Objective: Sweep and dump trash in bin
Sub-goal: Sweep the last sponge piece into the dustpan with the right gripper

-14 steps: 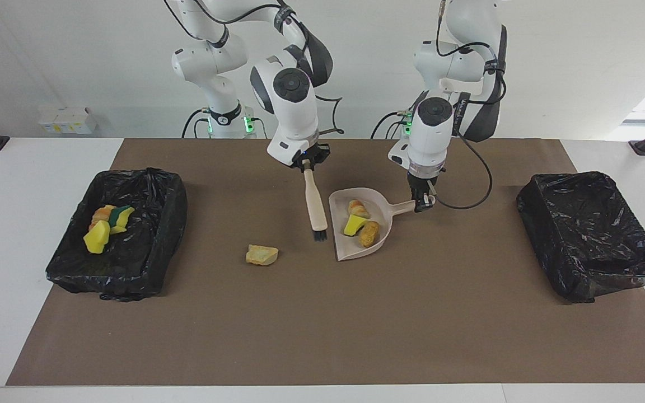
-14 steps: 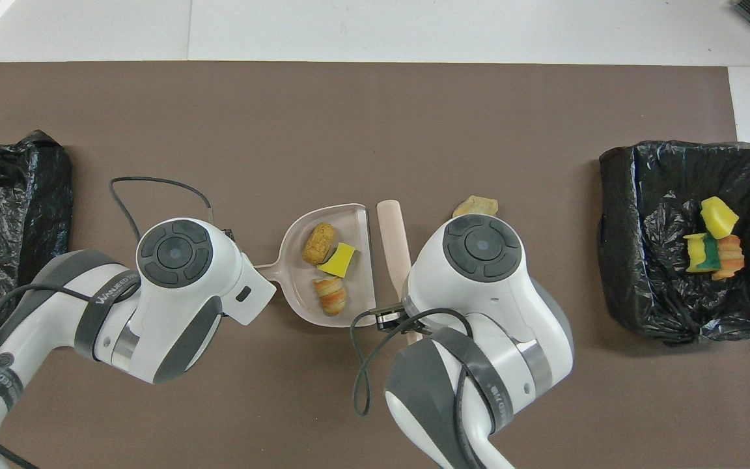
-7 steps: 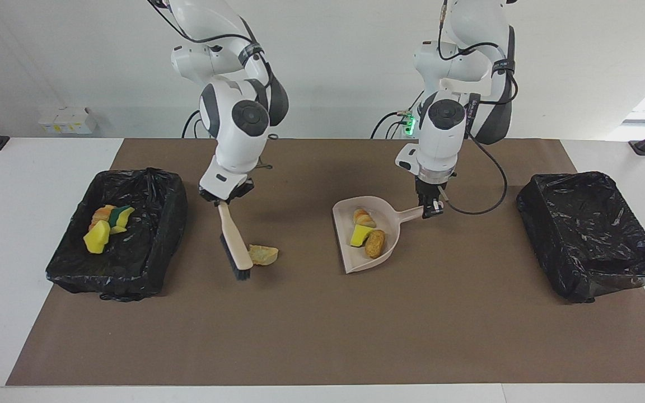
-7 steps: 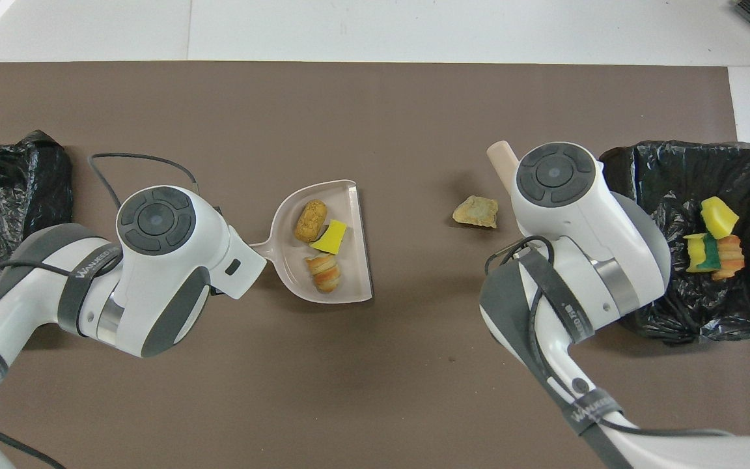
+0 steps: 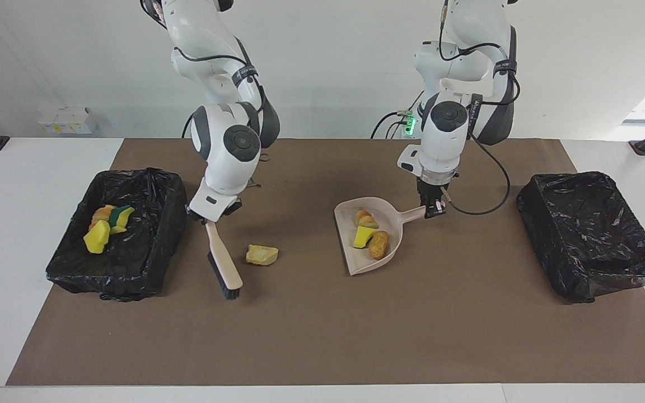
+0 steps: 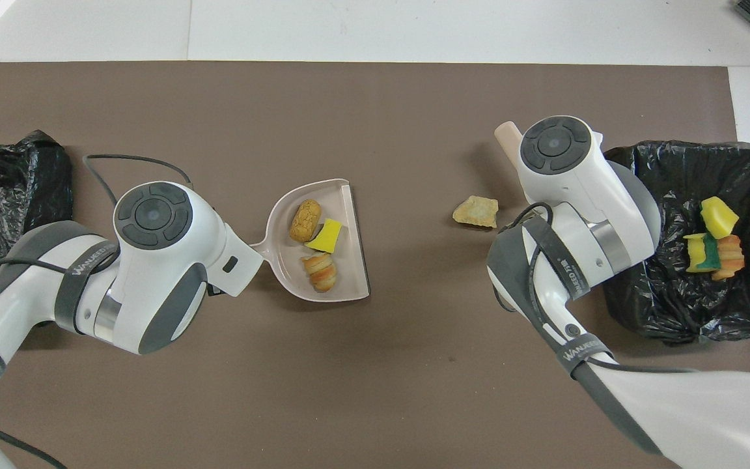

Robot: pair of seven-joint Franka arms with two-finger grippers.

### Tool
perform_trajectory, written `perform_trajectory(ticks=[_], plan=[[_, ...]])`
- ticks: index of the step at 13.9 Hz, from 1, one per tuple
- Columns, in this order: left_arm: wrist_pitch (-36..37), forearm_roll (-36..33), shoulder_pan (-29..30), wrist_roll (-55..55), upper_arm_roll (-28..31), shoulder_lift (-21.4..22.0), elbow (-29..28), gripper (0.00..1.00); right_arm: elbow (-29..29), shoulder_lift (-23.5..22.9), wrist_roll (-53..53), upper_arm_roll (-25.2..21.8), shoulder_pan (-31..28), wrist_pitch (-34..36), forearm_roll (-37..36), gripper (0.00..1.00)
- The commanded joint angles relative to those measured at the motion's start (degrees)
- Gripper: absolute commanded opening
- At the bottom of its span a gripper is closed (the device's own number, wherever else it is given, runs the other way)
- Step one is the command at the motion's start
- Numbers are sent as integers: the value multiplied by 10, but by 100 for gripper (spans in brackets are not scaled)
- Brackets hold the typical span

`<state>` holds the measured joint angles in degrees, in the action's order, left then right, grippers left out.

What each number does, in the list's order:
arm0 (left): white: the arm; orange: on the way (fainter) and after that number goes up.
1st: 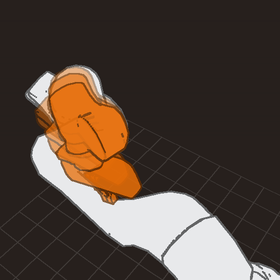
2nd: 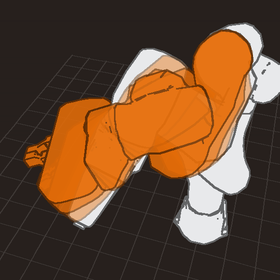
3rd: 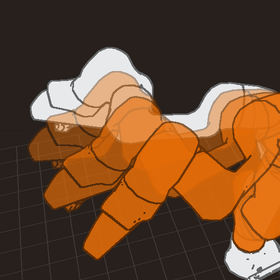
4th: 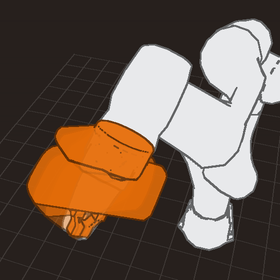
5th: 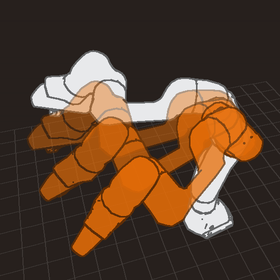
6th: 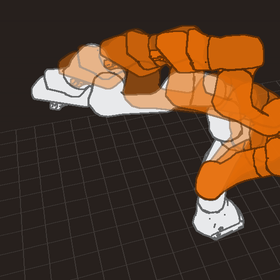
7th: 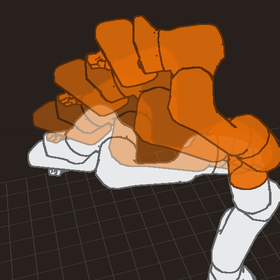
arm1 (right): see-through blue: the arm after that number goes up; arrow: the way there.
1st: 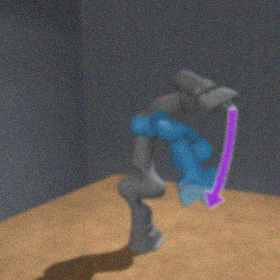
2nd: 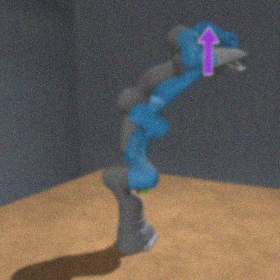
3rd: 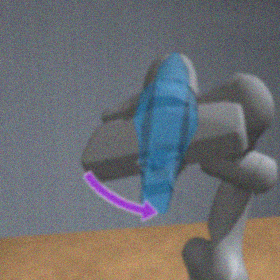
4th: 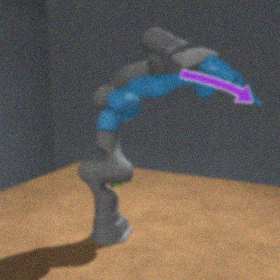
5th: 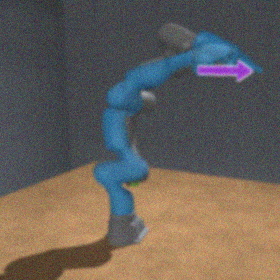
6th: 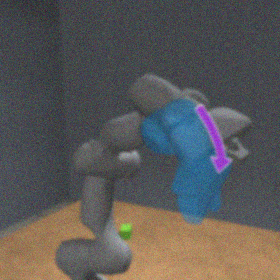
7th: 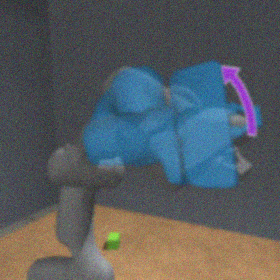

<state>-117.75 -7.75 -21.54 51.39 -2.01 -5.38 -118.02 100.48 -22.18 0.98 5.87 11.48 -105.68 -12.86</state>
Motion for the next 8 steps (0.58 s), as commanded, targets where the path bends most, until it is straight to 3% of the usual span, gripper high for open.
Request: perform_trajectory(ticks=[1,8], plan=[[17,1,-6,-20,2,9,1,0,38,31,-12,6,6,19,84,0],[-14,1,-15,-19,0,20,-28,0,65,54,79,12,74,11,315,0]])
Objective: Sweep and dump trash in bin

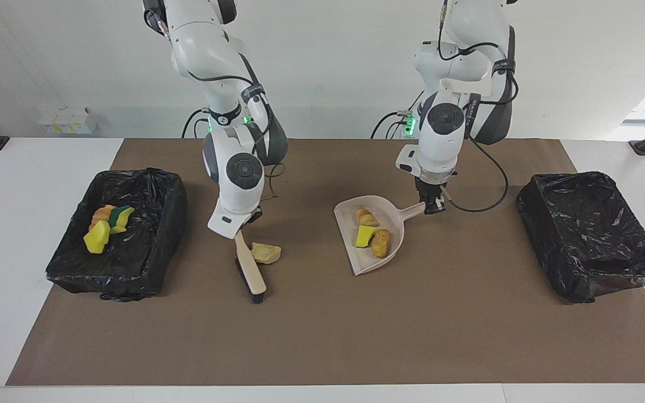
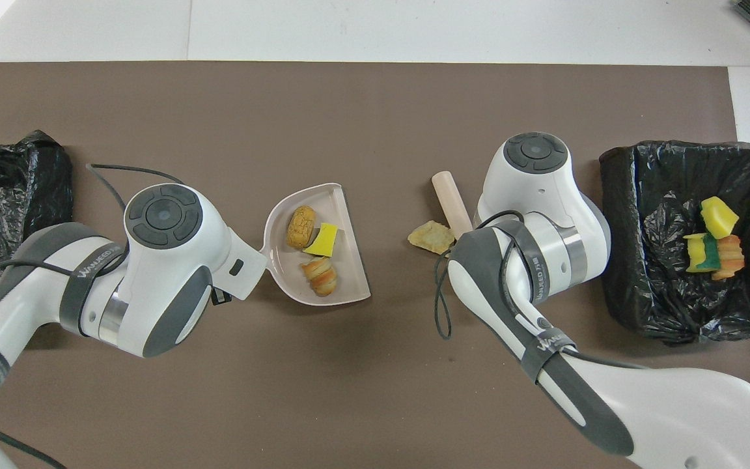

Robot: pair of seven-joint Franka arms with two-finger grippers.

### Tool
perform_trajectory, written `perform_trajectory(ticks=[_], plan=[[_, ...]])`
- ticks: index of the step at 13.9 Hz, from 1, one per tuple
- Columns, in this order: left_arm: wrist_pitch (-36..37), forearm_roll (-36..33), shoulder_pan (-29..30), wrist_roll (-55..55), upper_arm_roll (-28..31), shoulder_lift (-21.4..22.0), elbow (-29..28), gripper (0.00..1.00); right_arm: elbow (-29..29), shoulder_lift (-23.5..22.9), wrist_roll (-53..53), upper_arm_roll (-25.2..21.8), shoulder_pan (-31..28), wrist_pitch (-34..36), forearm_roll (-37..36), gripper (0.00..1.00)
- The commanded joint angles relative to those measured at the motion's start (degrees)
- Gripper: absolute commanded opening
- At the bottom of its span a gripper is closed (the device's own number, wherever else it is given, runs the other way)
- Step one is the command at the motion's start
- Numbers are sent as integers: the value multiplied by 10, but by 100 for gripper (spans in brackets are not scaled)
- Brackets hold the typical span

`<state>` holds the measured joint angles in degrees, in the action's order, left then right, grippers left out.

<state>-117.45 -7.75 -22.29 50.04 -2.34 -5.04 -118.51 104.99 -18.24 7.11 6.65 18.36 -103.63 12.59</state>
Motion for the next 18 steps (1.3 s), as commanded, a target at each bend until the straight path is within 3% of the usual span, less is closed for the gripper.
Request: perform_trajectory(ticks=[1,5,7,9,11,13,18], plan=[[-23,1,-10,-6,2,13,-26,0,20,15,30,3,13,-14,100,0],[-68,1,-28,-5,3,7,-41,0,17,15,43,3,29,-55,243,0],[-74,1,-26,4,2,8,-45,0,4,17,52,3,29,-63,271,0],[-87,5,-18,20,2,9,-51,0,-4,43,89,0,30,-61,250,0],[-88,45,3,74,2,4,-46,0,-4,86,135,-1,28,-48,182,0],[-90,103,32,139,3,-3,-40,0,-5,122,178,-1,22,-8,130,0],[-82,121,44,166,4,-9,-21,0,9,171,181,1,19,130,12,0]])
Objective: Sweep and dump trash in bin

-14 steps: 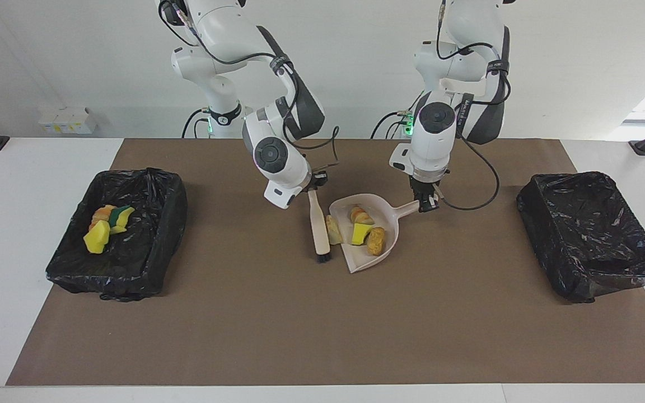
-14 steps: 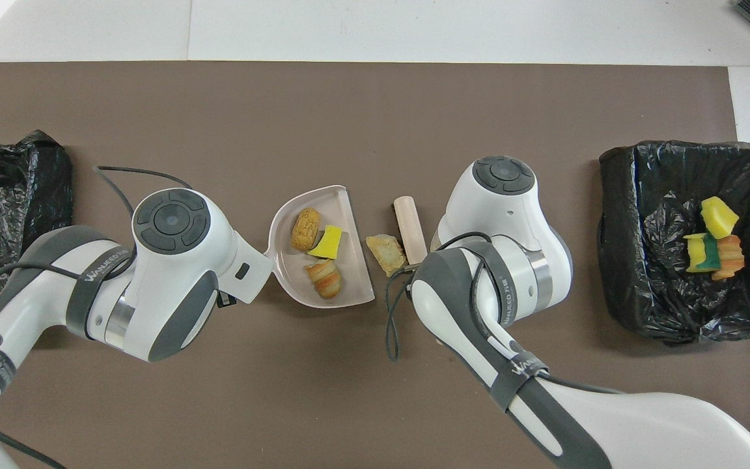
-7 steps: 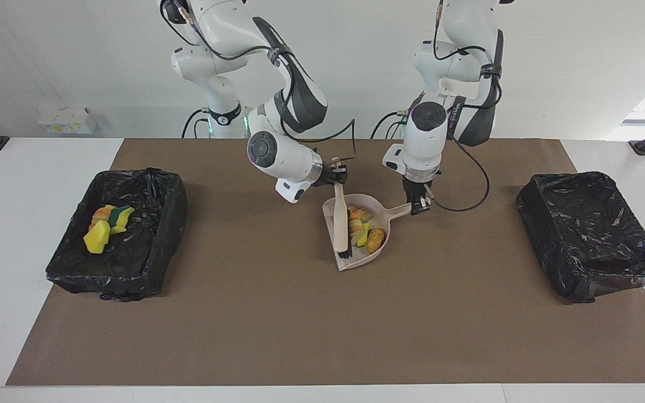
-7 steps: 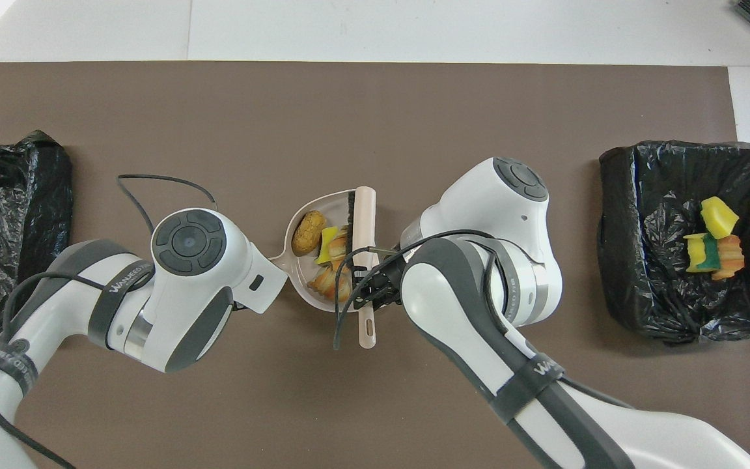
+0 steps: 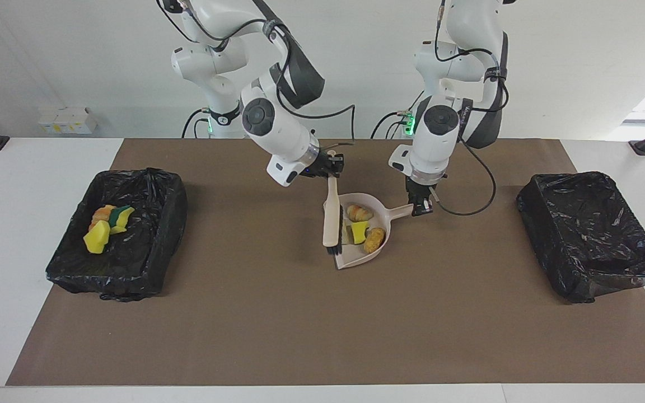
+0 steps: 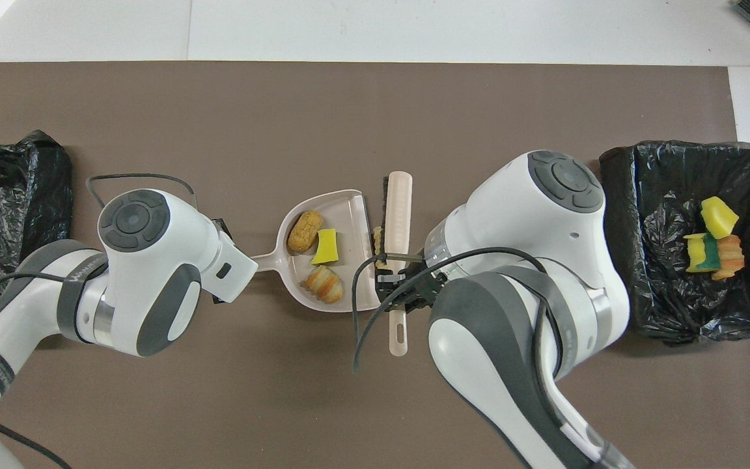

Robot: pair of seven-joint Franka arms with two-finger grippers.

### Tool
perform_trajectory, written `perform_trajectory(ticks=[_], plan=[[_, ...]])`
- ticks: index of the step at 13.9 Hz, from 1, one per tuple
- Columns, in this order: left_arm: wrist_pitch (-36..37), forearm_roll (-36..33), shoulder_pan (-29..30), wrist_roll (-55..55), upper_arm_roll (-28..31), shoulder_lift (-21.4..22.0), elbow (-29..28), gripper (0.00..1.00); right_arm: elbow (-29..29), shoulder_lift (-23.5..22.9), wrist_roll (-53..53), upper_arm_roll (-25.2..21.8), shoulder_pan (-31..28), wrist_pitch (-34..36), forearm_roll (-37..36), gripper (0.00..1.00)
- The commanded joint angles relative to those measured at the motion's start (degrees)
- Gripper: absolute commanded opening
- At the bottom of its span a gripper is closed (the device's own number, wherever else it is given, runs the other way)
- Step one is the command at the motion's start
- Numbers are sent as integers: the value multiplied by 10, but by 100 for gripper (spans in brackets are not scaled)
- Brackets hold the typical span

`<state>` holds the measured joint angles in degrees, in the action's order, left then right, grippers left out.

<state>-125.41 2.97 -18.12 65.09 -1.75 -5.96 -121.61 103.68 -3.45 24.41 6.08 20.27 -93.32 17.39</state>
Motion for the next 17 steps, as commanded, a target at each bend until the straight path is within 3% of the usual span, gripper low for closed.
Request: perform_trajectory(ticks=[1,4,6,7,9,12,17], plan=[[2,8,-2,11,-2,2,14,0,44,33,4,7,-1,26,-36,0],[49,-70,-20,-5,-1,-1,43,0,125,57,-98,2,-27,-40,-91,0],[80,-117,-31,-80,0,2,45,0,120,14,-136,6,-47,-65,-154,0],[98,-171,-49,-120,-1,6,45,0,119,-9,-135,8,-45,-84,-155,0],[110,-198,-70,-154,-2,14,40,0,119,-39,-129,8,-22,-107,-149,0],[82,-198,-69,-154,-4,20,16,0,122,-53,-145,9,-16,-114,-35,0],[9,-185,-71,-155,-4,9,-14,0,119,-49,-114,9,43,-164,129,0]])
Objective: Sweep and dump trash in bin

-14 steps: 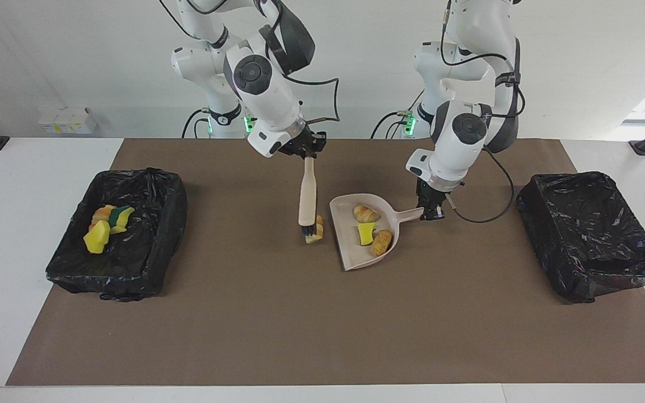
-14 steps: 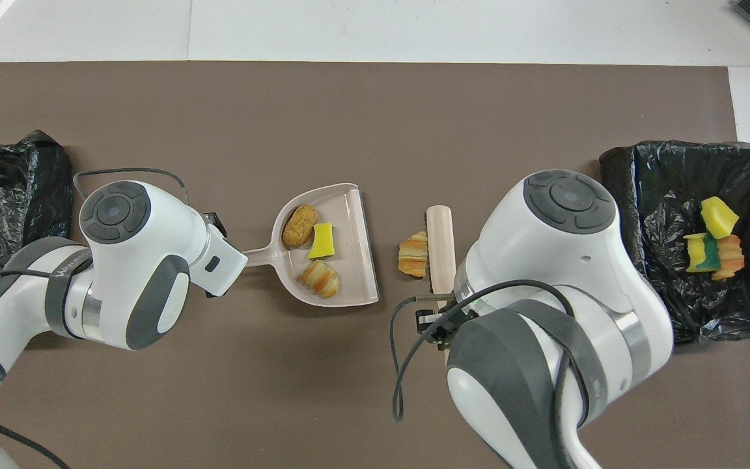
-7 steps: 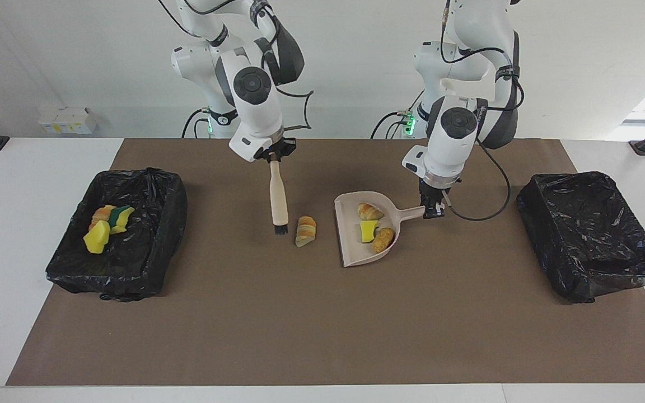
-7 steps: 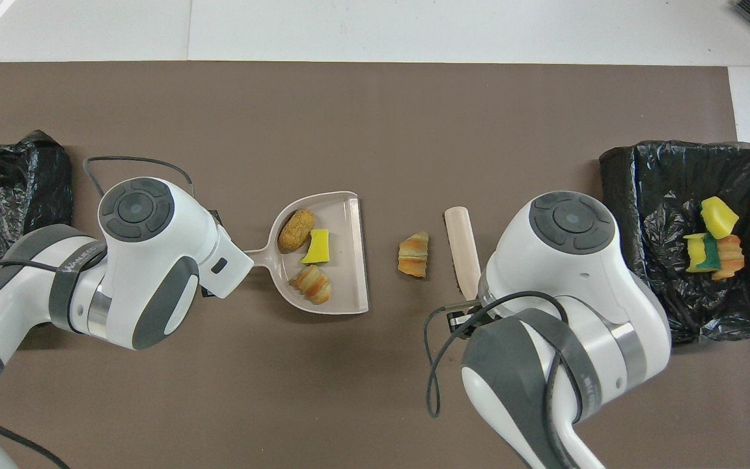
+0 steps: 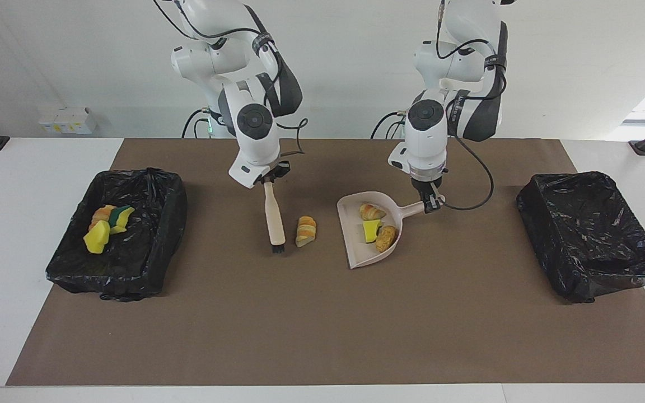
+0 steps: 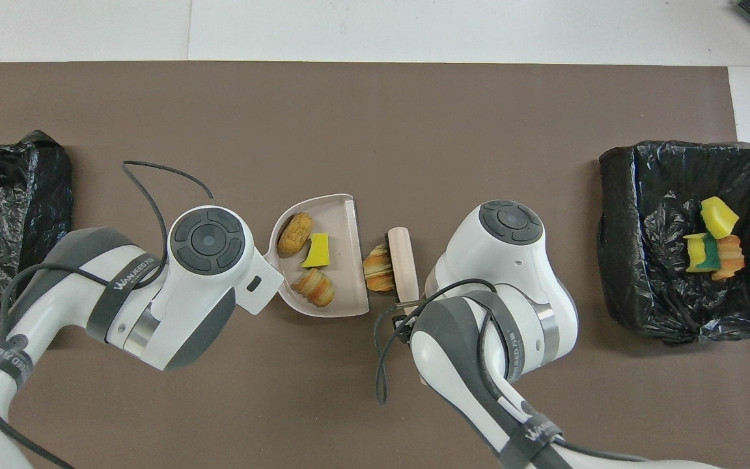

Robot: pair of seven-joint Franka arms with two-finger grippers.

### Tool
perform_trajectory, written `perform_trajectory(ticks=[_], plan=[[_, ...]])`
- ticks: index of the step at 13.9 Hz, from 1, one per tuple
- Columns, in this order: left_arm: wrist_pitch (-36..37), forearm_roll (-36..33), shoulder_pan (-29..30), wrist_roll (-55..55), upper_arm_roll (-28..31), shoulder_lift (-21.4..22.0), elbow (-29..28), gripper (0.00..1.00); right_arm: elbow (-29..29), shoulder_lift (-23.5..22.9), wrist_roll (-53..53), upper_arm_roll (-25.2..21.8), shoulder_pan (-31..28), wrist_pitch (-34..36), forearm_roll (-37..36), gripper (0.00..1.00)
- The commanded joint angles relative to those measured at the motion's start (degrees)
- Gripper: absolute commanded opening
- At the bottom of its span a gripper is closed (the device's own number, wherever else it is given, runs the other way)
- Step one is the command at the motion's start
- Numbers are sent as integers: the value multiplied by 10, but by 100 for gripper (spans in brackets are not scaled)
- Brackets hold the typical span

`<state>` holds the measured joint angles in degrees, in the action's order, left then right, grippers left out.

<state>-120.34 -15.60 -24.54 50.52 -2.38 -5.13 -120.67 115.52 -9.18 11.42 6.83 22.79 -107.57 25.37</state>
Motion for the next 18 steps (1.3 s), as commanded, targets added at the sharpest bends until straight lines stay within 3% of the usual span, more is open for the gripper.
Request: perform_trajectory(ticks=[1,5,10,12,14,16,18], plan=[[-63,0,-8,-4,2,-14,-27,0,0,8,36,1,32,-38,63,0],[-129,32,-9,-3,-1,-27,-27,0,-20,28,99,-1,47,-19,54,0],[-140,39,-10,-2,-1,-31,-26,0,-63,54,186,9,59,5,64,0],[-143,39,-9,-1,-1,-32,-26,0,-68,72,188,6,53,48,53,0],[-133,41,-6,5,-1,-34,-18,0,-76,86,199,0,49,102,39,0],[-121,77,2,36,0,-33,-3,0,-72,105,235,7,51,140,-27,0],[-57,111,20,93,1,-34,45,0,-21,139,231,7,53,147,-39,0]])
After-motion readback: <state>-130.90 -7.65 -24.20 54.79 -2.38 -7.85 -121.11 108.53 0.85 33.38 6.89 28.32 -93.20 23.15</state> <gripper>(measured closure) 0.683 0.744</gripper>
